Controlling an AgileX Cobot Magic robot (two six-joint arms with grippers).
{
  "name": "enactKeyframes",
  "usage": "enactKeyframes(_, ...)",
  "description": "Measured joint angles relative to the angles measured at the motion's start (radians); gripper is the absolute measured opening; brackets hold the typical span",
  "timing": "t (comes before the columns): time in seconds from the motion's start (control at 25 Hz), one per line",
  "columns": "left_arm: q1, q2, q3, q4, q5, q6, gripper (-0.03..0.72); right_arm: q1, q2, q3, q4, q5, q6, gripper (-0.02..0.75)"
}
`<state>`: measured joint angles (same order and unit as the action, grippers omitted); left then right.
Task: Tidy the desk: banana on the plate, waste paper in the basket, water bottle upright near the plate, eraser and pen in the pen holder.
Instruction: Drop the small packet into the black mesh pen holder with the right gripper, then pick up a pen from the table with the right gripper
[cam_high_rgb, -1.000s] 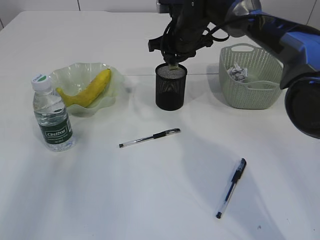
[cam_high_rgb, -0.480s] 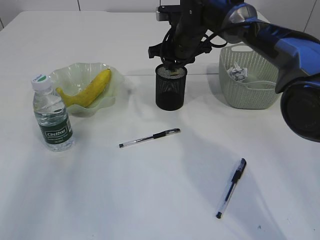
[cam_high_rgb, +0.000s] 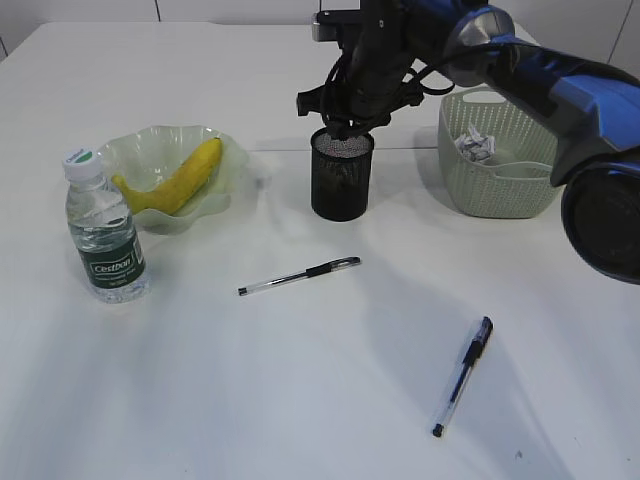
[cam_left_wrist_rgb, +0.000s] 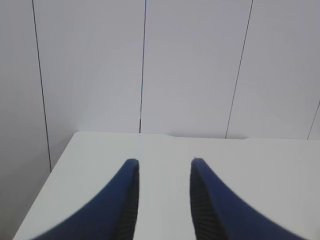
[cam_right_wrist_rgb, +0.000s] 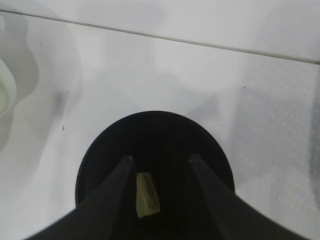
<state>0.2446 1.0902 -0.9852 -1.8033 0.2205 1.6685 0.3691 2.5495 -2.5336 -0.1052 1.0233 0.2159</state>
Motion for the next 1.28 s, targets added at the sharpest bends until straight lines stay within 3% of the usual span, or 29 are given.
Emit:
enactKeyframes(0.4, 0.000, 0.000, 0.000, 0.000, -0.019, 0.000, 0.239, -0.002, 0.000, -0.086, 0.000, 0.034, 0.002, 0.249)
enactKeyframes(0.72, 0.000, 0.000, 0.000, 0.000, -0.024, 0.000, 0.239, -0.002, 0.000, -0.196, -0.053, 0.217, 0.042, 0.250)
enactKeyframes(1.28, 0.000, 0.000, 0.000, 0.000, -0.024, 0.000, 0.239, -0.004, -0.040, -0.204, -0.030, 0.232, 0.051, 0.250)
